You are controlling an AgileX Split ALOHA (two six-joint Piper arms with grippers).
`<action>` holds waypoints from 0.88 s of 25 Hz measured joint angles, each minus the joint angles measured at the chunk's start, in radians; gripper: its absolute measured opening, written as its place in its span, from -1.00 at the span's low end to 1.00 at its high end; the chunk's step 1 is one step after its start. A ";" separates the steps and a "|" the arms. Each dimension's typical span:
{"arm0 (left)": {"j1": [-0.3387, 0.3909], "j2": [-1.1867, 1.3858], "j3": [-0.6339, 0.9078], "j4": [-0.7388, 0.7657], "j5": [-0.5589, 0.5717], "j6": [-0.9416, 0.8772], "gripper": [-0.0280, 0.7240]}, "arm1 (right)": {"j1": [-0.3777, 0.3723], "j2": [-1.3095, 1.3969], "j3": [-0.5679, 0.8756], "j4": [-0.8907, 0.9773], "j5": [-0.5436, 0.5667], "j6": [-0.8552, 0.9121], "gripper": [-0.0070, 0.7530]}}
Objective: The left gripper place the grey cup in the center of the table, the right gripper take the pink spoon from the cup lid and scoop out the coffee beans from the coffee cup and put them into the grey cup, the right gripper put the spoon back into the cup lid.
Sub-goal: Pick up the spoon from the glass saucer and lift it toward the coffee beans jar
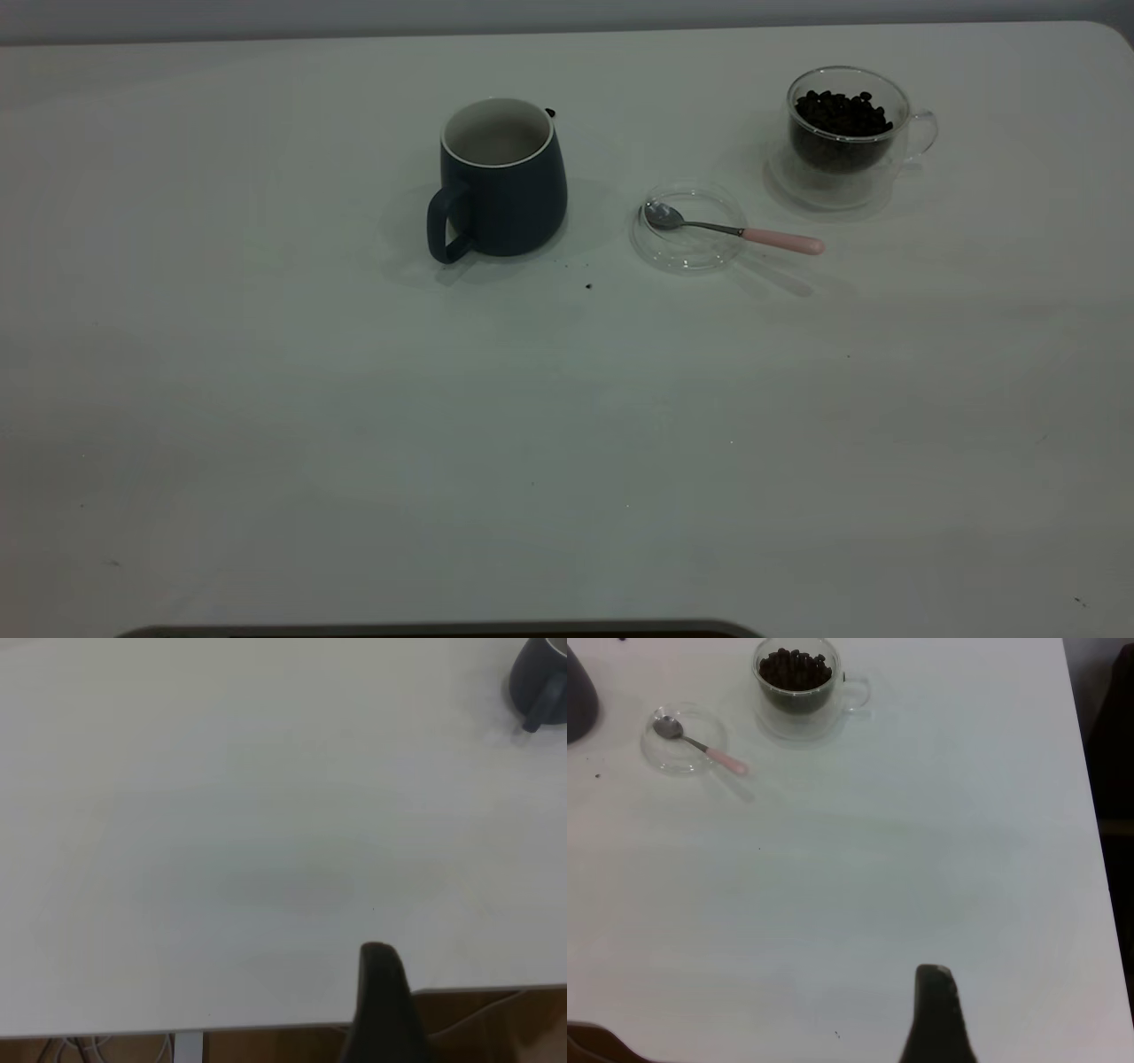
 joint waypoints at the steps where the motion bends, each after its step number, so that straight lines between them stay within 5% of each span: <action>1: 0.000 0.000 0.000 0.000 0.000 0.000 0.58 | 0.000 0.000 0.000 0.000 0.000 0.000 0.57; 10: 0.000 0.000 0.000 0.000 0.000 0.000 0.58 | 0.000 0.021 -0.017 0.076 -0.024 0.052 0.57; 22: 0.000 0.000 0.000 0.000 0.000 0.000 0.58 | 0.000 0.788 -0.257 0.384 -0.388 0.026 0.60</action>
